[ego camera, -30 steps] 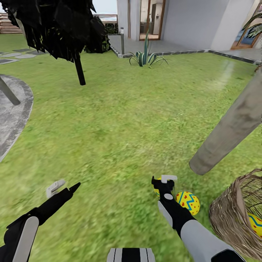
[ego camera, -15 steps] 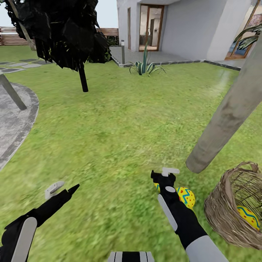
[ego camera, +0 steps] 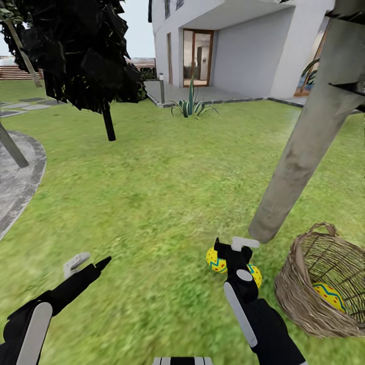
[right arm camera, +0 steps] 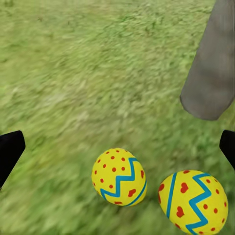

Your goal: Take the three Easter eggs out of the wicker basket on the lawn in the garden, then place them on the lawn next to a single tree (choose any tree) so that all three eggs are next to the same tree and none are left in the basket.

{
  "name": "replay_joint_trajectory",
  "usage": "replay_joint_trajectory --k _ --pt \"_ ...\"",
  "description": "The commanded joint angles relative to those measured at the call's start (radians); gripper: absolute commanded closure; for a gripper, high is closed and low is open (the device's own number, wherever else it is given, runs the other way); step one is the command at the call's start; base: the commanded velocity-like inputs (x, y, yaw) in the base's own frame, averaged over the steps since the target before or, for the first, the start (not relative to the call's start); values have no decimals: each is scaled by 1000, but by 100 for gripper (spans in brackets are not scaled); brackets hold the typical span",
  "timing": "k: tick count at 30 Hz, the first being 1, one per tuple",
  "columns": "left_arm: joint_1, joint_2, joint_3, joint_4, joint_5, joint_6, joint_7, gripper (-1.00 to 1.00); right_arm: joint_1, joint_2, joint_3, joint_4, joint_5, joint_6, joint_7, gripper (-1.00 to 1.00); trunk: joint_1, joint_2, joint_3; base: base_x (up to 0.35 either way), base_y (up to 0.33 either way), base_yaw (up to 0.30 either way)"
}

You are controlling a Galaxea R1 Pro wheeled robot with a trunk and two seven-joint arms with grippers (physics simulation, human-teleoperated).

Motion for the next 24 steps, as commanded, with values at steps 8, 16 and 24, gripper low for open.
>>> replay_joint_trajectory --k 8,16,24 --pt "-1 0 2 0 -2 7 -4 -100 1 0 2 -4 -7 4 -7 -100 -4 2 30 -203 5 0" --pt "-1 0 2 0 -2 8 -4 -100 1 -2 2 -4 -6 4 -8 -100 -7 3 61 -49 4 0" --pt "-1 0 2 0 -3 8 -4 -100 1 -1 2 -3 -7 4 -7 -100 -11 5 92 -1 0 0"
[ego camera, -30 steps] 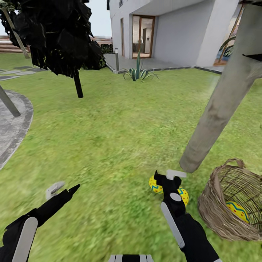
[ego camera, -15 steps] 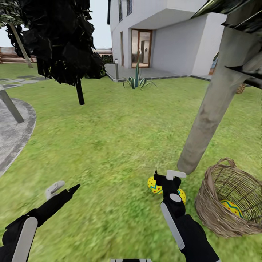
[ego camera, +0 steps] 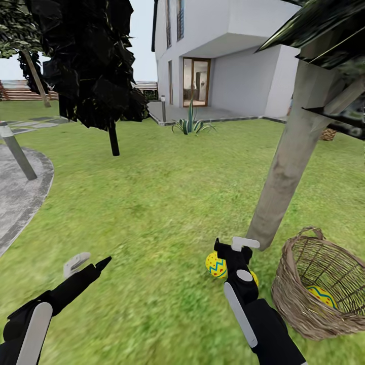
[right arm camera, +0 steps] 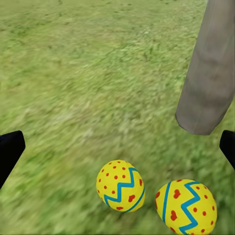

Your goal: Take the three Easter eggs out of the wicker basket on the lawn in the garden, then place them on the lawn next to a single tree (choose any tree) so that all three eggs are next to the same tree and none are left in the basket.

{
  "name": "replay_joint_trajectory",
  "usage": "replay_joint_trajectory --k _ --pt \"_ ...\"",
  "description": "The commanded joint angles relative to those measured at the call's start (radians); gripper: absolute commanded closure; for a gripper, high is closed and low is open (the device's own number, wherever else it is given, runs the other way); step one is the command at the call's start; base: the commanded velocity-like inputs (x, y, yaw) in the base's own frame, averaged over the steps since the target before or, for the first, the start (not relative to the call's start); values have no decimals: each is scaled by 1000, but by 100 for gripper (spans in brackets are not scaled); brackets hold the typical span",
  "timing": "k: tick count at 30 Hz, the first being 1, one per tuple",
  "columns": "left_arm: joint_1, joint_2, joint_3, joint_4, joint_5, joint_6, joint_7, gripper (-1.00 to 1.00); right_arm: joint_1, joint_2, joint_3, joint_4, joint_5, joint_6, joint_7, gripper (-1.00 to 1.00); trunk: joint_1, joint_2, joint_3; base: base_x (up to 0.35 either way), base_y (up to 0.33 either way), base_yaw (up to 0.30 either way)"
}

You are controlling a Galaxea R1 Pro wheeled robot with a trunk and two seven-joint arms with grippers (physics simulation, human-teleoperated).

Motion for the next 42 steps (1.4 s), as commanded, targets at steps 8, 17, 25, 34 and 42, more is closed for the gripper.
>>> replay_joint_trajectory --k 8,17,25,34,42 --pt "-1 0 2 0 0 6 -4 -100 -1 -1 2 -2 -6 4 -8 -100 -4 2 30 0 0 0" --pt "-1 -2 2 0 -2 5 -4 -100 5 -6 1 -28 -4 4 -9 -100 -8 4 65 0 0 0" --pt "0 -2 2 0 -2 5 -4 -100 22 -14 1 -72 -4 10 -9 -100 -11 6 96 0 0 -111" --pt "-1 -2 -3 0 -3 3 -4 -100 28 -41 1 -101 -5 11 -9 -100 -39 55 126 0 0 -255" --pt "-1 -2 -4 0 -4 3 -2 -100 28 -43 0 -102 -5 11 -9 -100 -70 111 151 0 0 -246"
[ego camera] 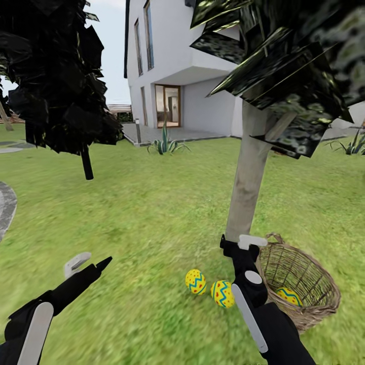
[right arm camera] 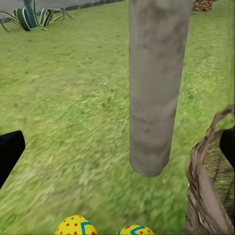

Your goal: Take the three Easter eggs out of the wicker basket on the lawn in the garden, then place them on the lawn next to a single tree (choose any tree) so that all three eggs are next to the same tree and none are left in the basket.

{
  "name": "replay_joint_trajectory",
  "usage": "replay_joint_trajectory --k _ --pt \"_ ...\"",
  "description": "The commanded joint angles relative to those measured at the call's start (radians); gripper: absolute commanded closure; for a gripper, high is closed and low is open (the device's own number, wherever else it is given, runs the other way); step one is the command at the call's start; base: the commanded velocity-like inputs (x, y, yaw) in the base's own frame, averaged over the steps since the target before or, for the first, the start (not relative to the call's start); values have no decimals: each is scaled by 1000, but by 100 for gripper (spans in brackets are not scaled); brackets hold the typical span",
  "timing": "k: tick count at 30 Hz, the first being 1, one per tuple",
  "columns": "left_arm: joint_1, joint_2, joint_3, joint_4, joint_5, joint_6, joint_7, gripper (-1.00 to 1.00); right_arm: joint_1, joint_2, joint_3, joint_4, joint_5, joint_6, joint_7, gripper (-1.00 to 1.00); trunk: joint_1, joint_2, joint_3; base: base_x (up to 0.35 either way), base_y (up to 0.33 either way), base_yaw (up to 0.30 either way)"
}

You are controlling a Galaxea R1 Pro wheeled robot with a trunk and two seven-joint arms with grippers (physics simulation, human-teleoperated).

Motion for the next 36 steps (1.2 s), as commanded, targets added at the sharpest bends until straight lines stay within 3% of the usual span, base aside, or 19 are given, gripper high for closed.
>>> replay_joint_trajectory --k 1,11,24,26,29,36 --pt "-1 0 2 -1 0 6 -4 -100 -1 0 2 -1 -7 4 -8 -100 -4 7 2 0 0 -174" --pt "-1 0 2 -1 0 6 -4 -100 -1 -3 0 -1 -7 4 -8 -100 -42 77 34 0 0 -123" --pt "-1 0 4 -1 0 7 -4 -100 -1 -9 -12 4 -7 4 -8 -100 -42 77 34 0 0 -75" --pt "-1 0 4 -1 1 7 -4 -100 -1 -9 -33 6 -7 5 -8 -100 -42 77 34 0 0 -1" --pt "0 0 3 -1 1 6 -4 -100 -1 -8 -103 13 -10 16 -6 -100 -42 77 34 0 0 0" --pt "-1 0 3 -1 2 6 -4 -100 -2 -10 -223 23 -14 30 0 -100 -42 77 34 0 0 0"
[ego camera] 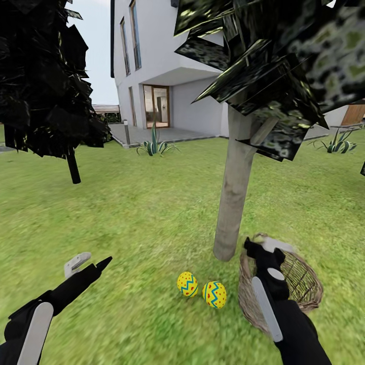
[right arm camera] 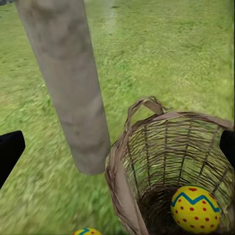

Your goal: Take the three Easter eggs out of the wicker basket on the lawn in the garden, then place them on the lawn next to a single tree (choose any tree) so that all three eggs are next to the same tree and none are left in the basket.

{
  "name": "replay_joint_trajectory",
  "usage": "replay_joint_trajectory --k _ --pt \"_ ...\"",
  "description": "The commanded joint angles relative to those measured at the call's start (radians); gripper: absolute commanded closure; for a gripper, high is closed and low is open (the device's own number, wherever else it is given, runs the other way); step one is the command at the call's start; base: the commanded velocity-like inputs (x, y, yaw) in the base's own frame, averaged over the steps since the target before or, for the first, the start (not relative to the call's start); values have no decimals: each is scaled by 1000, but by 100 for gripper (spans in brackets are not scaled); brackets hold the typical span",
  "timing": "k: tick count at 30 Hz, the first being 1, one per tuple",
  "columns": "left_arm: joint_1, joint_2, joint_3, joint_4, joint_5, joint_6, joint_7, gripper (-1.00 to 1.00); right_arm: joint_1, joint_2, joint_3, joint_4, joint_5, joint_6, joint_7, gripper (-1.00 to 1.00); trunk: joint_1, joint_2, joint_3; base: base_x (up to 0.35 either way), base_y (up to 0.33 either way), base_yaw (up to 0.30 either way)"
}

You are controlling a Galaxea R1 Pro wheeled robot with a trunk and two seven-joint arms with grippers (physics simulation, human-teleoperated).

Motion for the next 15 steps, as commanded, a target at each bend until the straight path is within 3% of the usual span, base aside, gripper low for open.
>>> replay_joint_trajectory --k 1,9,15 --pt "-1 0 2 0 1 6 -4 -100 -1 0 -7 -1 -7 4 -8 -100 0 0 -1 0 0 0" --pt "-1 -1 -2 0 -1 6 -4 -100 -8 -10 -104 58 -10 32 -7 -100 0 0 -1 0 0 0" --pt "0 -1 -7 0 -1 6 -4 -100 -23 -18 -141 114 -12 66 -7 -100 0 0 -1 0 0 0"
